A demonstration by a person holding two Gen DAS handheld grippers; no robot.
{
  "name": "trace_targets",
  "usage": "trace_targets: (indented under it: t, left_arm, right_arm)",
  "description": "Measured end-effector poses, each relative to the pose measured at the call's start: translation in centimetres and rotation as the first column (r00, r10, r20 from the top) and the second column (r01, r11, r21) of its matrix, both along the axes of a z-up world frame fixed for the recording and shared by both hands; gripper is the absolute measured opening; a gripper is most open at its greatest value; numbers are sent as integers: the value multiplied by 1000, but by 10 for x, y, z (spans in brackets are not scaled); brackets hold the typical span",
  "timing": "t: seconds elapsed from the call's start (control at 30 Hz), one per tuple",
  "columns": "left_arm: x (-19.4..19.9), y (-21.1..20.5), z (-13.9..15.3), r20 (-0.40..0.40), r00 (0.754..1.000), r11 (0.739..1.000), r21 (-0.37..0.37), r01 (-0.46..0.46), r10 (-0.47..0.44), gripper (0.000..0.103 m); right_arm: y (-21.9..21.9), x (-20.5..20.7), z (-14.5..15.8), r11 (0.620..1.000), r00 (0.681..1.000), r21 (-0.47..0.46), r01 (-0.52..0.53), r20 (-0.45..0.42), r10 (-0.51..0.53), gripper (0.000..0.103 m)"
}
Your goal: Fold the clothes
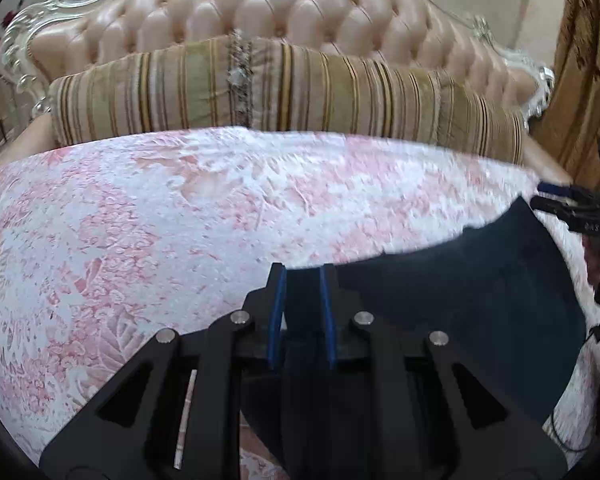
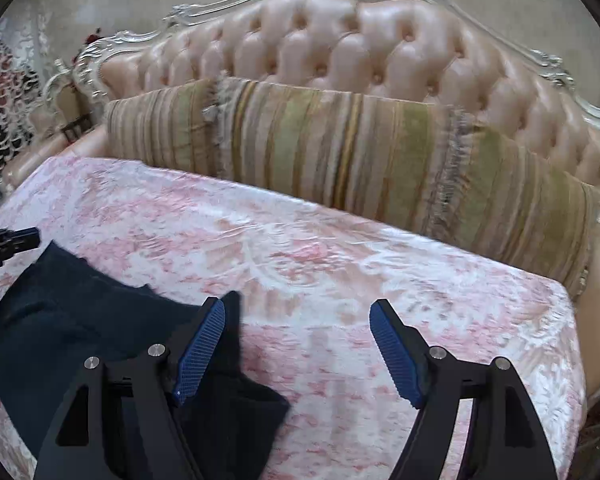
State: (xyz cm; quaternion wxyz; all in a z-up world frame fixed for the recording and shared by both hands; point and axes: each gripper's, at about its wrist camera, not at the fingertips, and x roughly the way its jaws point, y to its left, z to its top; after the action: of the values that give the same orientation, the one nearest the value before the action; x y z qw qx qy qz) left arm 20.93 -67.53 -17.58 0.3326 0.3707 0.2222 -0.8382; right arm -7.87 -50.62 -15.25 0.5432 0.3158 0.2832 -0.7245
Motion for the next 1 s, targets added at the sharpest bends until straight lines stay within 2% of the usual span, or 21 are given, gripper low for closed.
trace_targets:
  t: [0.07, 0.1, 0.17, 0.33, 0.47, 0.53, 0.67, 0.73, 0.77, 0.87, 1.0]
  left_arm:
    - [-2, -7, -16, 46, 998, 999, 39, -34, 32, 28]
    - [-1, -9, -18, 31, 999, 998, 54, -45, 43, 28]
    - [4, -10, -12, 2, 999, 998, 52, -38, 38, 28]
    - [28, -4, 12, -56, 996, 997, 49, -62, 64, 28]
    - [54, 16, 16, -62, 997, 996, 77, -44, 49, 29]
    - [70, 29, 13, -87, 994, 994, 95, -51, 59, 30]
    - [95, 63, -7, -138, 987, 987, 149, -59, 80, 30]
    - [110, 76, -14, -206, 971, 978, 194, -78, 118, 30]
    - [119, 82, -16, -244, 959, 972, 216, -87, 140, 32]
    - [135, 99, -20, -272, 945, 964, 237, -119, 183, 40]
    - [151, 111, -19, -294, 932, 961, 236, -142, 210, 40]
  right_arm:
    - [-4, 3, -7, 1000, 1000, 20, -5, -16, 6, 76]
    - [-6, 4, -14, 999, 1000, 41, -5, -18, 6, 76]
    - [-11, 4, -25, 998, 1000, 59, 1, -16, 0, 76]
    - [-6, 6, -11, 999, 998, 24, 36, -50, -35, 76]
    - [37, 6, 25, 993, 997, -97, 61, 54, -56, 76]
    - [61, 12, 29, 995, 996, -94, 27, 82, -19, 76]
    - [110, 28, 14, 998, 978, -70, 5, 211, 10, 76]
    - [126, 34, 1, 999, 972, -51, 14, 237, -1, 76]
    - [134, 37, -5, 999, 969, -40, 18, 247, -8, 76]
    - [154, 39, -11, 996, 954, -69, 55, 299, -32, 76]
    - [176, 34, -4, 989, 955, -96, 111, 286, -79, 76]
